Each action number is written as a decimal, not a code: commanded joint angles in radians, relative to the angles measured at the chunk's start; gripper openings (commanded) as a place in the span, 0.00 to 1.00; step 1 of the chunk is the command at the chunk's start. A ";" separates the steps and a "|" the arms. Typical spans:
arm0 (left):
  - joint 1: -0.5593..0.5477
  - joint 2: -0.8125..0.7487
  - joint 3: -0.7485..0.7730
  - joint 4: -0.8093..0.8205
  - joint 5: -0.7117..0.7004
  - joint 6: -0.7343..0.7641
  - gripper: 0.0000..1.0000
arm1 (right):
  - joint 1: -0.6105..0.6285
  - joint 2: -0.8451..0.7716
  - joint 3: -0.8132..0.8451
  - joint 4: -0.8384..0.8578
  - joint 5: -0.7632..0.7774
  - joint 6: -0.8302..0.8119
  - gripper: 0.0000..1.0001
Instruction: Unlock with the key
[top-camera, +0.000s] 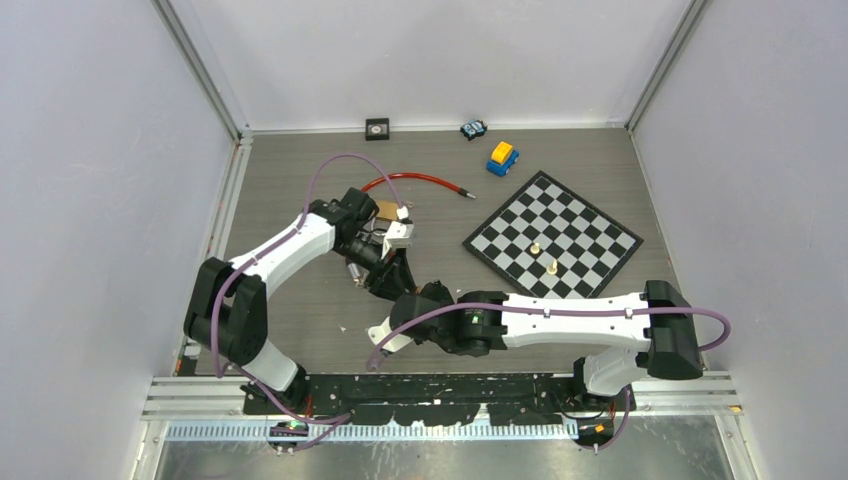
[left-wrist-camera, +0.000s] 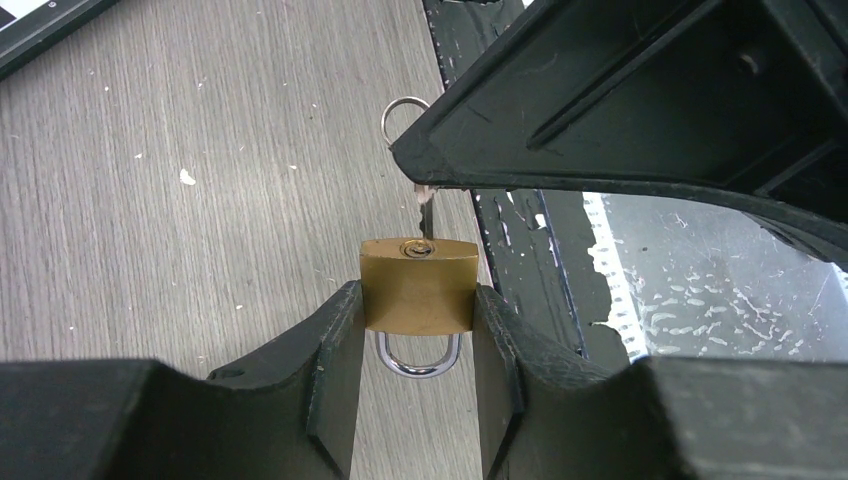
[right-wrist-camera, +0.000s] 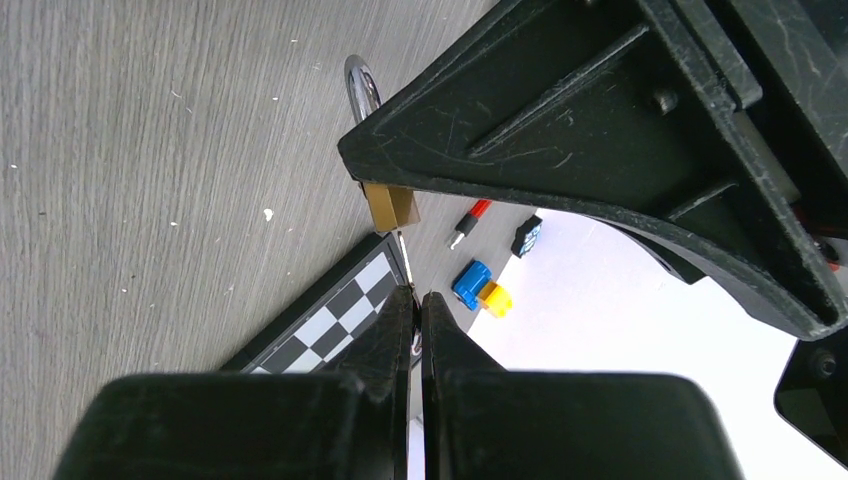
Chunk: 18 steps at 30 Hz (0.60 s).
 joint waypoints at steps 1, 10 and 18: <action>0.008 -0.017 0.015 0.002 0.061 -0.004 0.00 | 0.007 0.007 0.018 0.003 0.037 -0.006 0.01; 0.008 -0.026 0.010 0.006 0.063 -0.004 0.00 | 0.007 0.021 0.028 0.002 0.038 0.003 0.01; 0.008 -0.024 0.008 0.007 0.065 -0.005 0.00 | 0.007 0.027 0.052 -0.015 0.021 0.024 0.01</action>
